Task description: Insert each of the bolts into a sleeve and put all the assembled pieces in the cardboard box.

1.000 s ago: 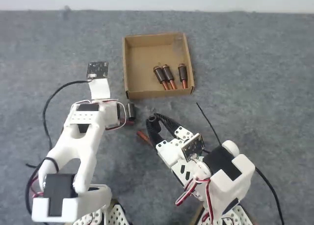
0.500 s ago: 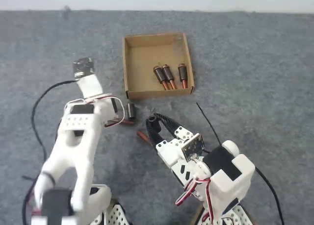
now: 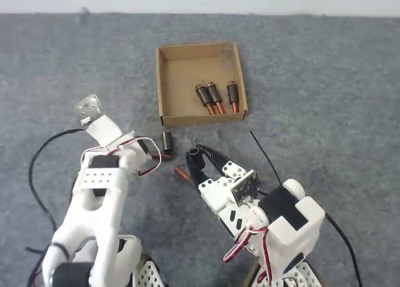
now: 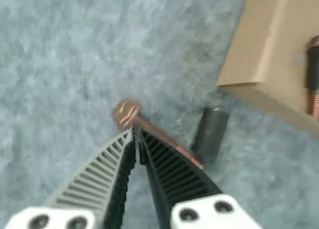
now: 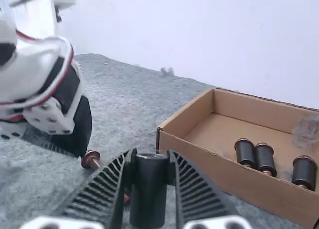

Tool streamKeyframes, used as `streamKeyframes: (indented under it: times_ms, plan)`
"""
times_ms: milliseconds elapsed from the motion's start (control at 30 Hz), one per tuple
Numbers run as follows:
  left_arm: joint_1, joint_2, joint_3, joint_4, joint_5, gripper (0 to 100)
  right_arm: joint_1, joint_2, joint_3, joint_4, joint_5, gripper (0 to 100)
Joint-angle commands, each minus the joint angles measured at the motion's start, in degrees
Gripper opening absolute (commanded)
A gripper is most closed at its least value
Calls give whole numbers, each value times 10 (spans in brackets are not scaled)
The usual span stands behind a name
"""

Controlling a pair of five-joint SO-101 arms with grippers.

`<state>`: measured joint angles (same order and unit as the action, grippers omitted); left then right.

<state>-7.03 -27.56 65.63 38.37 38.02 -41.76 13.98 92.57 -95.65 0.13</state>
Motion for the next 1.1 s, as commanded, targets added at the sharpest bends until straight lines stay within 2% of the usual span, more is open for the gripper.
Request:
streamKeyframes:
  times_ms: [0,133,400,600,800,967,1067]
  plan:
    - [0,57,-46,-11,12,12,12,-27,-2,-1,0,7]
    - [-2,127,-81,-4,43,12,12,-27,-2,-1,0,7]
    - [-5,200,-163,11,43,12,12,-27,-2,-1,0,7]
    - [-4,244,-198,-27,43,12,12,-27,-2,-1,0,7]
    - [-1,283,-247,-30,43,12,12,-27,-2,-1,0,7]
    - [-4,277,-262,-18,42,15,12,-27,-2,-1,0,7]
    - [-5,241,-259,6,43,75,12,-27,-2,-1,0,7]
